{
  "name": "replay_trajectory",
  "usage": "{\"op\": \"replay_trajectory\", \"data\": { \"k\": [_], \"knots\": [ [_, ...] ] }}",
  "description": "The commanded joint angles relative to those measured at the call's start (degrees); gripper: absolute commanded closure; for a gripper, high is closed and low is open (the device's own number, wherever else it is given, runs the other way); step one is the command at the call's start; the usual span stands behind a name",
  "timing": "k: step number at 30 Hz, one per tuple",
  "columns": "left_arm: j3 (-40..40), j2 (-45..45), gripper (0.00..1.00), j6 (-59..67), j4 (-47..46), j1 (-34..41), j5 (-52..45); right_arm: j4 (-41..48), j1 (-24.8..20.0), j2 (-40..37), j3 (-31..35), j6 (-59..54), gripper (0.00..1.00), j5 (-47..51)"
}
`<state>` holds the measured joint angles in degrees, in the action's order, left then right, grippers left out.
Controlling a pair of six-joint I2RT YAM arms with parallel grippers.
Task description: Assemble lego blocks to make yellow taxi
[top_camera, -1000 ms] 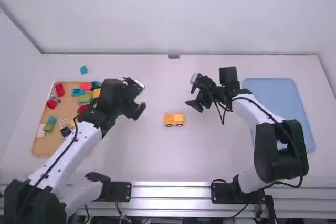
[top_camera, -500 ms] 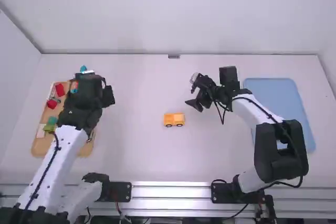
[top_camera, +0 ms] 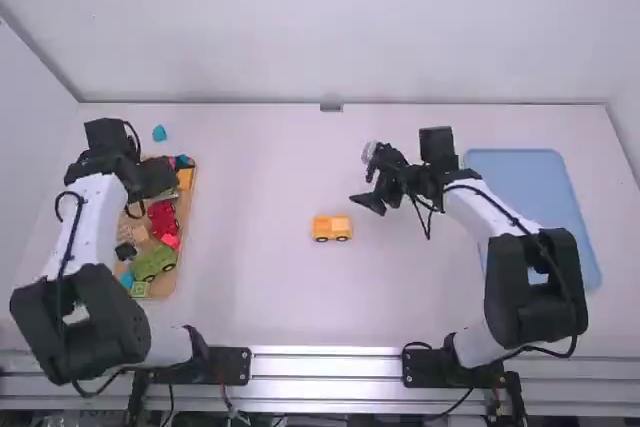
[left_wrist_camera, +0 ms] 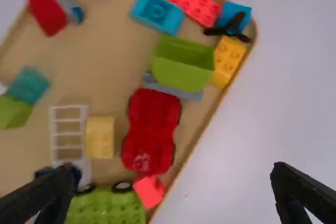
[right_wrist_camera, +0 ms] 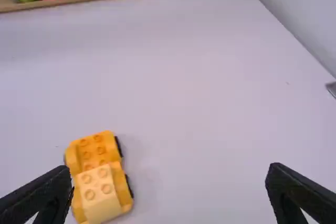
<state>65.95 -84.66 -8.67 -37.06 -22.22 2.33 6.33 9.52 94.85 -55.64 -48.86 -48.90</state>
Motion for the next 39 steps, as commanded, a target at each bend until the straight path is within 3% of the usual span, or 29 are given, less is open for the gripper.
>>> {"op": "replay_trajectory", "data": {
  "k": [1, 7, 13, 16, 21, 26, 36, 39],
  "knots": [
    [1.2, -3.5, 0.01, 5.5, 0.1, 0.3, -4.0, 1.0, -1.6, -1.7, 0.5, -6.2, 0.02, -8.7],
    [1.2, -9.4, 0.01, -5.3, -1.6, -0.4, 9.2, 1.6, -4.0, -2.3, 0.5, -6.5, 0.02, -9.8],
    [1.2, -12.2, 0.02, -4.3, -0.4, -4.2, 8.8, 1.1, -3.4, -2.3, 0.5, -6.6, 0.02, -9.7],
    [1.2, -13.9, 0.08, 1.6, 0.1, -8.4, 1.2, 0.2, -3.4, -2.3, 0.5, -6.5, 0.02, -9.8],
    [1.2, -15.5, 0.18, 3.2, 1.9, -12.6, -1.9, -0.1, -3.4, -2.3, 0.5, -6.5, 0.02, -9.8],
    [1.2, -15.6, 0.25, 6.0, 1.8, -13.3, -2.9, 0.0, -3.5, -2.3, 0.5, -6.5, 0.02, -9.8],
    [1.2, -17.4, 0.3, 7.6, 2.4, -13.6, -3.0, 0.1, -3.5, -2.3, 0.5, -4.8, 0.02, -9.2],
    [1.2, -18.8, 0.39, 6.8, 1.8, -13.1, -2.7, 0.1, -3.5, -2.3, 0.5, -5.2, 0.02, -9.2]
  ]
}}
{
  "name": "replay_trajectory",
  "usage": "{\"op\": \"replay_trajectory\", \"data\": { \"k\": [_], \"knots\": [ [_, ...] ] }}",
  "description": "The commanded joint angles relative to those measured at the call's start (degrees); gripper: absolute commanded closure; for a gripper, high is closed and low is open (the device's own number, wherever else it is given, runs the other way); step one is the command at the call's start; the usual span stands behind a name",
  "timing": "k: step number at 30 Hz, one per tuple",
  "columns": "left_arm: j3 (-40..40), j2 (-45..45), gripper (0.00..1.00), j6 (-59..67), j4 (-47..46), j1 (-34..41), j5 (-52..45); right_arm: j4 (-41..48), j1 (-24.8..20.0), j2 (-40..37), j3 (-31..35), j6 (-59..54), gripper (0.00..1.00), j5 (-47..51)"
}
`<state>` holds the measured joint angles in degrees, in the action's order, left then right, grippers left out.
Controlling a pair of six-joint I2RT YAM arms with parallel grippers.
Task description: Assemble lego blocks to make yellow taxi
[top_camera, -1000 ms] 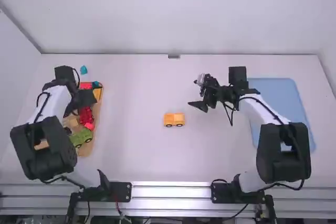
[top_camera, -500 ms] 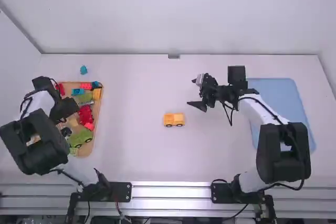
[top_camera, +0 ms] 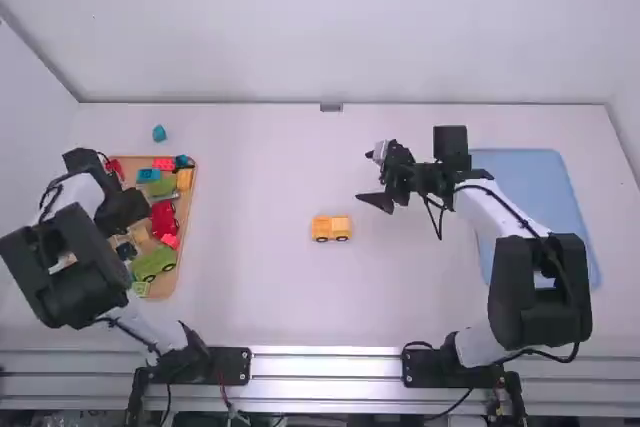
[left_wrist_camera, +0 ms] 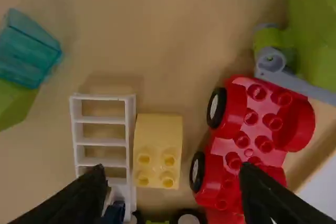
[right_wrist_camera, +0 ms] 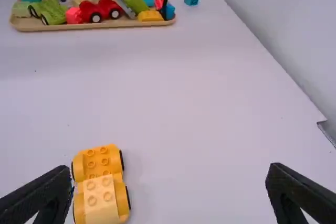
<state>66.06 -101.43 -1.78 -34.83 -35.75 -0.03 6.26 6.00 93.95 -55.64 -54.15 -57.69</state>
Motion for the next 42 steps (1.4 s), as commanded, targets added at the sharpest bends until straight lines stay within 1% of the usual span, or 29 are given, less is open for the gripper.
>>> {"op": "replay_trajectory", "data": {
  "k": [1, 2, 3, 4, 6, 10, 14, 22, 29, 42],
  "knots": [
    [1.0, -2.3, 0.39, -0.1, -0.3, 0.4, -0.4, 0.2, 0.0, -1.4, 0.5, 0.1, 0.02, -0.4],
    [1.0, -2.9, 0.4, -0.1, 0.2, 0.4, -0.4, 0.2, 0.0, -1.4, 0.5, 0.1, 0.02, -0.3],
    [1.0, -3.5, 0.43, -0.2, 0.6, 0.4, -0.4, 0.2, 0.0, -1.4, 0.5, 0.1, 0.02, -0.3],
    [1.0, -4.0, 0.48, -0.3, 1.0, 0.0, -0.4, 0.2, 0.0, -1.4, 0.5, 0.1, 0.02, -0.4],
    [1.0, -4.3, 0.51, -0.6, 1.2, 0.0, -0.4, 0.2, 0.0, -1.4, 0.5, 0.1, 0.02, -0.4],
    [1.0, -4.4, 0.51, -2.0, 1.2, 0.1, 1.6, 0.1, 0.0, -1.4, 0.5, 0.2, 0.02, -0.3],
    [0.8, -4.4, 0.51, -1.7, 1.3, 0.1, 1.6, 0.0, 0.0, -1.4, 0.5, 0.1, 0.02, -0.3],
    [-2.7, -4.4, 0.51, -0.7, 5.4, 0.2, 2.5, 0.1, 0.0, -1.4, 0.5, 0.1, 0.02, 1.1],
    [-2.9, -4.5, 0.51, 0.0, 5.3, -0.2, 2.4, -0.1, 0.0, -1.4, 0.5, 0.1, 0.02, 0.9],
    [-8.2, -4.7, 0.51, 0.1, 11.1, -0.3, 2.4, -0.1, 0.0, -1.4, 0.5, 0.3, 0.02, 0.9]
  ]
}}
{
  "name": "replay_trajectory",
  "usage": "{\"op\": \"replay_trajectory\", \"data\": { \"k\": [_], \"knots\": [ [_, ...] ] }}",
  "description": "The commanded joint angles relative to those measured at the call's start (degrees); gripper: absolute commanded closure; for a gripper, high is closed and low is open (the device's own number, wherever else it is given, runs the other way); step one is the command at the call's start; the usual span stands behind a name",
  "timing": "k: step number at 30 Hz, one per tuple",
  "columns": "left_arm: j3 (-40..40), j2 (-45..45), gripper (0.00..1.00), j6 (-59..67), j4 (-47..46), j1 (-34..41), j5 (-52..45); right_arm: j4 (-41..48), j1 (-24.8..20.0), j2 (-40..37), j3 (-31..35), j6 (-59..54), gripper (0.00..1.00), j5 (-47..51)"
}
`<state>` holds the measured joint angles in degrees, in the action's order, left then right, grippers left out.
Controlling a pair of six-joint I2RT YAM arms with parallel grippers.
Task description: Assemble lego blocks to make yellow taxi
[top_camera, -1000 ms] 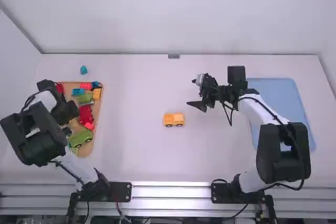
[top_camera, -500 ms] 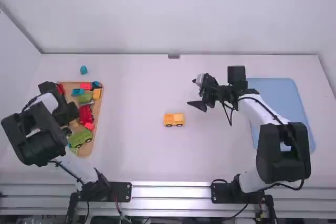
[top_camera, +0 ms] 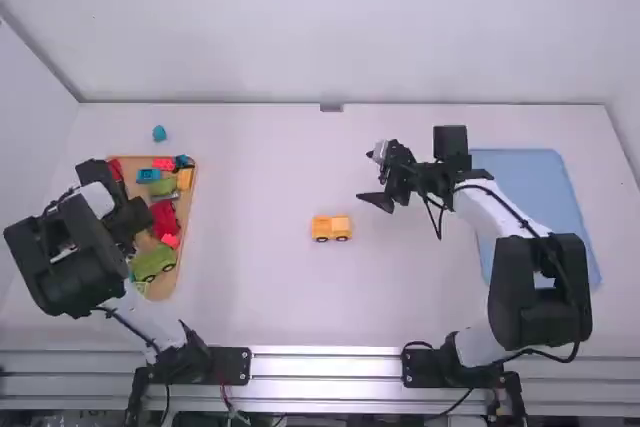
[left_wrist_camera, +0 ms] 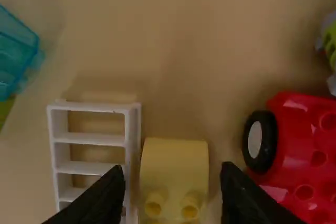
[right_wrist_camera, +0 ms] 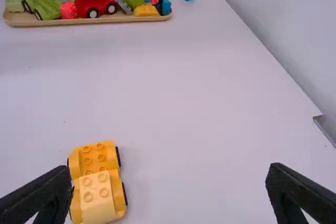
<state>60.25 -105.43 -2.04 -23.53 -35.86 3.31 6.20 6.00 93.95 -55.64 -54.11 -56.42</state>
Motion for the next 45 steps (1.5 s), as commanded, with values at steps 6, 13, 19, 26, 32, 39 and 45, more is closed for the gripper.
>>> {"op": "replay_trajectory", "data": {
  "k": [6, 13, 19, 26, 32, 39, 45],
  "knots": [
    [-2.9, -0.7, 0.57, 0.7, 0.3, -0.1, -0.9, 0.0, 0.0, -1.4, 0.5, 0.2, 0.02, -0.3],
    [2.1, -0.6, 0.53, 1.7, -3.2, 0.4, -2.7, -1.0, 0.1, -1.4, 0.5, 0.2, 0.02, -0.3],
    [3.4, -0.6, 0.53, 1.8, -4.0, 1.0, -3.4, -0.9, 1.5, -1.4, 0.5, 0.3, 0.02, 1.3],
    [3.1, -0.6, 0.53, 1.6, -4.6, 0.7, -3.9, -1.1, 3.8, -1.4, 0.5, 0.2, 0.02, 6.3],
    [3.1, -0.6, 0.54, -1.1, -6.2, 0.9, 0.1, -1.3, 4.5, -1.4, 0.5, 0.2, 0.02, 7.6],
    [2.4, -0.6, 0.53, -1.1, -5.8, 0.7, -1.2, -1.2, 4.5, -1.4, 0.5, 0.3, 0.02, 7.2],
    [-0.7, -0.6, 0.52, -1.4, -2.9, 0.9, -1.4, -1.1, 4.5, -1.4, 0.5, 0.2, 0.02, 7.2]
  ]
}}
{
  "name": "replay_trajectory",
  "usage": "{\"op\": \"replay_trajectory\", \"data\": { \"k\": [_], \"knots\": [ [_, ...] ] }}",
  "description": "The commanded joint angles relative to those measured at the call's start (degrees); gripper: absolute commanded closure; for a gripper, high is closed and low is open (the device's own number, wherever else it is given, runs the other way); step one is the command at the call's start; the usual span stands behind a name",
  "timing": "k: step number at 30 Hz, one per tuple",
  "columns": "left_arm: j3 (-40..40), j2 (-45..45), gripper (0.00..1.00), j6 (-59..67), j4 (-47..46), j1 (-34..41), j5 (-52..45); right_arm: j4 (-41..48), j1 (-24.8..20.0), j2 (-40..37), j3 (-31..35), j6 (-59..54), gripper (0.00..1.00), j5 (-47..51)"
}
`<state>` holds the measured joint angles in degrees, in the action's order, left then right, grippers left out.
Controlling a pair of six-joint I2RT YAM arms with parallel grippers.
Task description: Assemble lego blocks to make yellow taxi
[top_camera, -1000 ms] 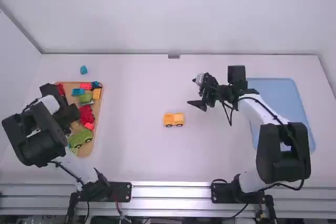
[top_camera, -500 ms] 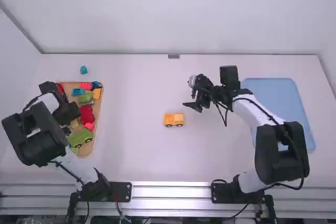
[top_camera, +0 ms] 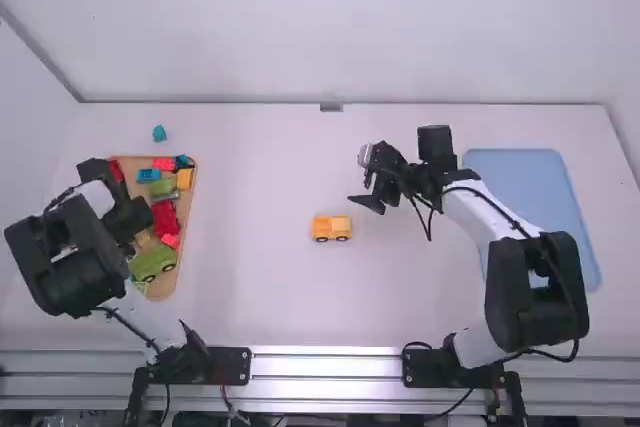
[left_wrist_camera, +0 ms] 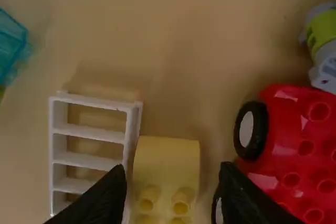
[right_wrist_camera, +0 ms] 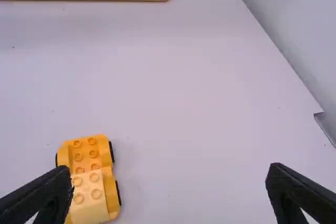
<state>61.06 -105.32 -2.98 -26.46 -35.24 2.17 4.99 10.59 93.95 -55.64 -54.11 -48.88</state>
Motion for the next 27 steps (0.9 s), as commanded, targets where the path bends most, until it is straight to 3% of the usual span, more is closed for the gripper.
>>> {"op": "replay_trajectory", "data": {
  "k": [1, 27],
  "knots": [
    [-1.8, -0.7, 0.52, -0.4, 0.2, 0.3, -0.2, 0.1, -0.1, -1.4, 0.5, 0.3, 0.02, -0.3],
    [-3.3, -0.7, 0.55, -0.3, 0.5, 0.1, -2.6, -0.1, 0.0, -1.4, 0.5, 0.2, 0.02, -0.3]
  ]
}}
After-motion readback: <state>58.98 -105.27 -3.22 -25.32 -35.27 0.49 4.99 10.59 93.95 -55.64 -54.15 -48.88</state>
